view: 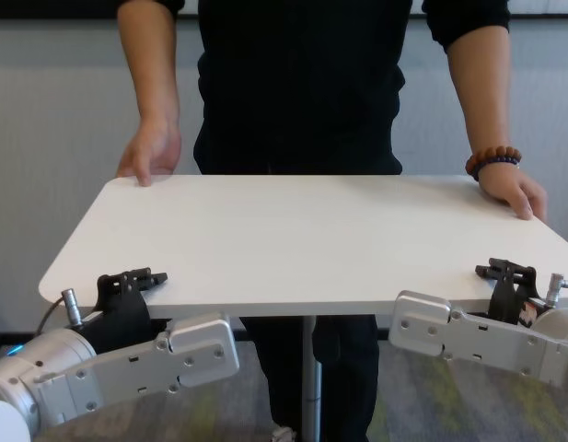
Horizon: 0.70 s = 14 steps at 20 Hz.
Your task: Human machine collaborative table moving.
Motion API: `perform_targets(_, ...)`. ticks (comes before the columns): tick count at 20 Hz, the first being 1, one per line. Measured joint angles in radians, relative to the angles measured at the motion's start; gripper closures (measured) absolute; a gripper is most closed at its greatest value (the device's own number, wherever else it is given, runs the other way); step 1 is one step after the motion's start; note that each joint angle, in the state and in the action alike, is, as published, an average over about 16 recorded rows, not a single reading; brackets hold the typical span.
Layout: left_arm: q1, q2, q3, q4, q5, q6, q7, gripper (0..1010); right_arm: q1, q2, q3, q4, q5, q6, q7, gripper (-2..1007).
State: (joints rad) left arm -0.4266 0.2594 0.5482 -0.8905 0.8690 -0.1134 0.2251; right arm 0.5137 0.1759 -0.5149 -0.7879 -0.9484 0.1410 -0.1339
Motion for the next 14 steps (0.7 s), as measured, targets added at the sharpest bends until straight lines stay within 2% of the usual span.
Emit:
perform_targets(10, 0.002, 0.001, 0.000, -0.003, -0.001, 0.001, -0.005, 312, -0.001, 0.001, 0.000, -0.002, 0.000, 0.000, 0.004, 202)
perform_targets(14, 0.017, 0.013, -0.003, -0.030, -0.011, -0.001, -0.026, 193, -0.016, 0.009, 0.002, -0.033, 0.006, 0.003, 0.020, 106)
